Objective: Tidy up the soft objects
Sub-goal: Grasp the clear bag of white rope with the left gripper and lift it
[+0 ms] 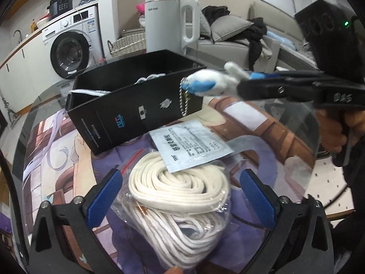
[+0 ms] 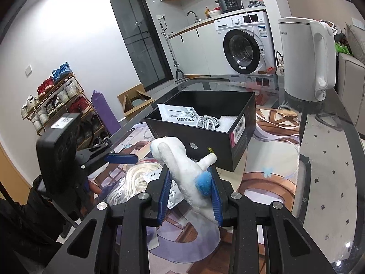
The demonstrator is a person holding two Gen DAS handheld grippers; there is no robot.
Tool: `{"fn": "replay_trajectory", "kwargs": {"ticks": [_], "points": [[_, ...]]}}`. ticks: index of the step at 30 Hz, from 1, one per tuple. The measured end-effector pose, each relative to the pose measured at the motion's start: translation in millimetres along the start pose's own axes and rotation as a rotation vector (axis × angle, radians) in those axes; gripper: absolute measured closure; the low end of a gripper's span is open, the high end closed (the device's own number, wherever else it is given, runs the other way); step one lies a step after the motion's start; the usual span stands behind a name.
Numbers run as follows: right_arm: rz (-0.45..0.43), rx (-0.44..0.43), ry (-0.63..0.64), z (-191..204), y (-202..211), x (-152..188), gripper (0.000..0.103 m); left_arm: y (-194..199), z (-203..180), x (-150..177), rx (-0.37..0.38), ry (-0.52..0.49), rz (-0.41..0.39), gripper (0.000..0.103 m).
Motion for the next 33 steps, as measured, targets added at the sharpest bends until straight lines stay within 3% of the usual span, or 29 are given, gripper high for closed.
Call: {"fn": "replay_trajectory", "kwargs": {"ticks": [19,23,25,33], "points": [[0.01,0.001,0.001,1.2,-3.3,1.6,0.071,-5.9,15.7,0.3,-0.013,0.085,0.01,0.002],[0.009,0.001,0.002,1.4,-3.1,1.5,0.071,-3.3,18.0,-0.2,-0.012,0.082,-0.003,0.019],[0.009,0.002,0.002,1.3,-3.1,1.4,0.071,-1.6,18.4,-0.6,-0.008,0.08,-0.013,0.034],[0.004,0.004,0.0,0.8,-3.6,2.4,0.071,7.4,20.8,-1.8,0.028,0.086,-0.039,0.051]]}}
Point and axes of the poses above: each gripper's, at about its wrist camera, not at the fingertips, and y roughly against the way its jaws point, z to its left, x to its underside, the point moved 6 cm from there along -y, roughly the way its jaws point, and after that the axes turned 12 degrees about x, right-handed, at the moved point
